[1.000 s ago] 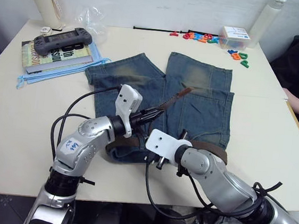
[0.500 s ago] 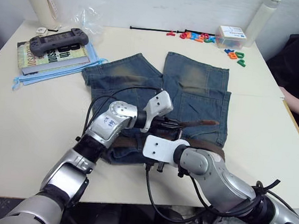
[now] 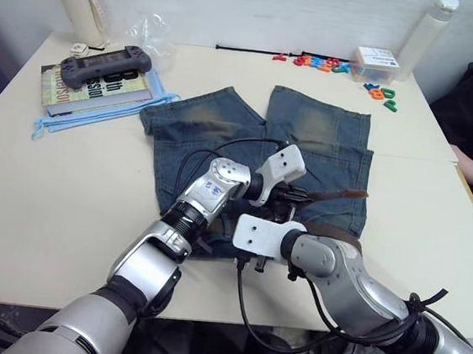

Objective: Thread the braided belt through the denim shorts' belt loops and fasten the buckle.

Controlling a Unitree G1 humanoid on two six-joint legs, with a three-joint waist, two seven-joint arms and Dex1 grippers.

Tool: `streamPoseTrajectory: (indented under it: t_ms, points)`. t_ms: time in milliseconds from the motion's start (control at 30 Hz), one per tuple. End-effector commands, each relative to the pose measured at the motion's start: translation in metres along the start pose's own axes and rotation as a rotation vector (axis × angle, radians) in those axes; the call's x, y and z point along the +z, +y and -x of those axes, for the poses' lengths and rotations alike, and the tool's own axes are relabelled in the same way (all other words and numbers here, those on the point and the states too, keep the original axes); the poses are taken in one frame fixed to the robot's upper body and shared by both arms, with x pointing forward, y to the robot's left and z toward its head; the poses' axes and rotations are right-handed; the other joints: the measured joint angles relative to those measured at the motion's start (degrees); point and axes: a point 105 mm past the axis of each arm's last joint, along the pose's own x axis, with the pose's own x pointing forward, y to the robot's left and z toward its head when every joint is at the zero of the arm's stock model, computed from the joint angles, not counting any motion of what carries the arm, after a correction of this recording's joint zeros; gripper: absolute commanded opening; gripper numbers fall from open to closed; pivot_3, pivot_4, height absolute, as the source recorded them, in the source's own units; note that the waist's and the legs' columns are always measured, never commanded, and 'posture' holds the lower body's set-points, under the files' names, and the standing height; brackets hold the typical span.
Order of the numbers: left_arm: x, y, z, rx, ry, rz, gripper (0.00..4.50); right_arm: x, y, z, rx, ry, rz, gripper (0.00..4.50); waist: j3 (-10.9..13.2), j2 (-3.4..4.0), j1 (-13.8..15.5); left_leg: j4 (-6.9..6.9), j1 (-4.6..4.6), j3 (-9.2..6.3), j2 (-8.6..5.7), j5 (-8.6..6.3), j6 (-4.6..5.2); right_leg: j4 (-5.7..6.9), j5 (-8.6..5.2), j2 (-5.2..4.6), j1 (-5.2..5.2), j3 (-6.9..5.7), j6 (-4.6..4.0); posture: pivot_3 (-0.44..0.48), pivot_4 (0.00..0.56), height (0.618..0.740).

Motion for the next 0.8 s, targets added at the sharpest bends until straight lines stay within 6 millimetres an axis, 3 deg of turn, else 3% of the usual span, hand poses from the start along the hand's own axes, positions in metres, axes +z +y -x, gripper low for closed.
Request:
streamPoseTrajectory:
  t_ms: [33, 300, 500, 700, 800]
  points:
    - [0.031, -0.020, -0.022, -0.071, -0.088, -0.075, 0.00, -0.001, 0.049, -0.008, 0.233, -0.003, -0.035, 0.23, 0.0, 0.00, 0.1, 0.02, 0.01, 0.00, -0.01, 0.00, 0.01, 0.00, 0.00, -0.01, 0.03, -0.06, 0.00, 0.000, 0.150, 0.717]
    - [0.034, -0.018, -0.021, -0.058, -0.096, -0.080, 0.00, -0.002, 0.050, -0.007, 0.233, 0.004, -0.042, 0.23, 0.0, 0.00, 0.1, 0.03, -0.01, -0.12, -0.02, -0.03, 0.03, -0.10, 0.00, -0.02, 0.10, -0.18, 0.00, 0.000, 0.150, 0.717]
    - [0.013, 0.008, 0.035, 0.081, -0.089, -0.044, 0.00, -0.003, 0.038, -0.006, 0.168, 0.009, -0.075, 0.23, 0.0, 0.01, -0.9, -0.05, -0.02, -0.13, 0.00, 0.03, 0.02, -0.09, 0.00, 0.03, 0.05, -0.19, 0.00, 0.000, 0.150, 0.717]
    - [-0.001, 0.003, 0.086, 0.199, -0.100, 0.027, 0.00, -0.007, 0.011, -0.003, 0.039, 0.015, -0.156, 0.23, 0.1, 0.07, -2.1, -0.13, -0.03, -0.12, 0.18, 0.18, -0.02, 0.20, -0.08, 0.08, 0.01, -0.39, -0.15, 0.000, 0.150, 0.717]
    - [-0.005, 0.002, 0.100, 0.260, -0.095, 0.040, 0.00, -0.009, 0.002, 0.000, -0.001, 0.017, -0.183, 0.23, 0.1, 0.08, -2.1, -0.08, -0.04, -0.13, 0.17, 0.20, 0.00, 0.24, -0.09, 0.08, 0.02, -0.41, -0.16, 0.000, 0.150, 0.717]
